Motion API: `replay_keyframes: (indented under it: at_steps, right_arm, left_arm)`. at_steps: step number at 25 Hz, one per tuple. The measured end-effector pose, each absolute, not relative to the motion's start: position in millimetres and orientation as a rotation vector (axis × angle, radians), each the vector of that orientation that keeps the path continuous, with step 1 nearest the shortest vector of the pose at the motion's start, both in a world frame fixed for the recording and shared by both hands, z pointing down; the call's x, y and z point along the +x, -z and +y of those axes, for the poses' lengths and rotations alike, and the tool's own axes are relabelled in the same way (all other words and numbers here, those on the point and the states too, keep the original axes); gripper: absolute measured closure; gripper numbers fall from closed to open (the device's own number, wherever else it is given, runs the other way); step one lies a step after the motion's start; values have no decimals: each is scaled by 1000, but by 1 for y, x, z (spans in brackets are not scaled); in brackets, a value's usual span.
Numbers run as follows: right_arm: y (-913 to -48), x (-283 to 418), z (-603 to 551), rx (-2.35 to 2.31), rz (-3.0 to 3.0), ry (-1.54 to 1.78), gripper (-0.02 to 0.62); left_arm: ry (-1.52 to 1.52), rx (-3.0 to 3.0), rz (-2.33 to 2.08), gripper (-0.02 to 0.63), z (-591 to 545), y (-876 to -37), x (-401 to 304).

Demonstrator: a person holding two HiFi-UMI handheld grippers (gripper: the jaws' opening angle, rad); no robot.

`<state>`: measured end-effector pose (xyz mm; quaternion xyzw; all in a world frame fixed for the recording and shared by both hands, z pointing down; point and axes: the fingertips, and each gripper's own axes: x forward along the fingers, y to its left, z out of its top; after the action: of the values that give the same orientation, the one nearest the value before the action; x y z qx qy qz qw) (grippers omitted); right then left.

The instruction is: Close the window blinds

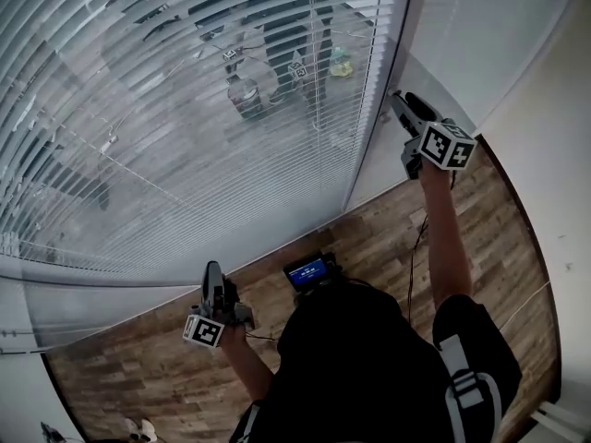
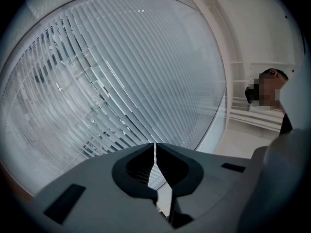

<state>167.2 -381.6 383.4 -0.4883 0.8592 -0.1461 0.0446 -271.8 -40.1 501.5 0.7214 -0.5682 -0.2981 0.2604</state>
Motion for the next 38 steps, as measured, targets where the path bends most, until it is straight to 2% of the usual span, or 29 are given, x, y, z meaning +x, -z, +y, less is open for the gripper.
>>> replay_keyframes:
  at_steps: [3,6,13,15,22,32,38]
  right_arm:
    - [-378,161,-378,-1783,2789,-88,423]
    - [-371,152,-376,-1917,2840,-432,423]
    - [-380,143,-384,-2035,2907,-693,426]
    - [-380,143,-384,-2048,2907,-683,462]
    - [-378,145,-383,-1969,2891,-363,465]
    - [-388,162,-395,-1330,2475,880,466]
    - [-389,163,-399,-1149,2309,1110,466]
  left_arm:
    - [803,1959,-1531,600,-41,-504,-270]
    - [802,1963,-1528,600,-43,-503,-268]
    - [808,1942,-1549,600,-37,-507,-271]
    - [817,1938,-1545,600,-36,-506,-272]
    - [808,1943,-1550,600,-33,-505,-273]
    - [810,1949,-1532,600,-40,-507,-266]
    - [811,1951,-1525,600,-44,-507,-265]
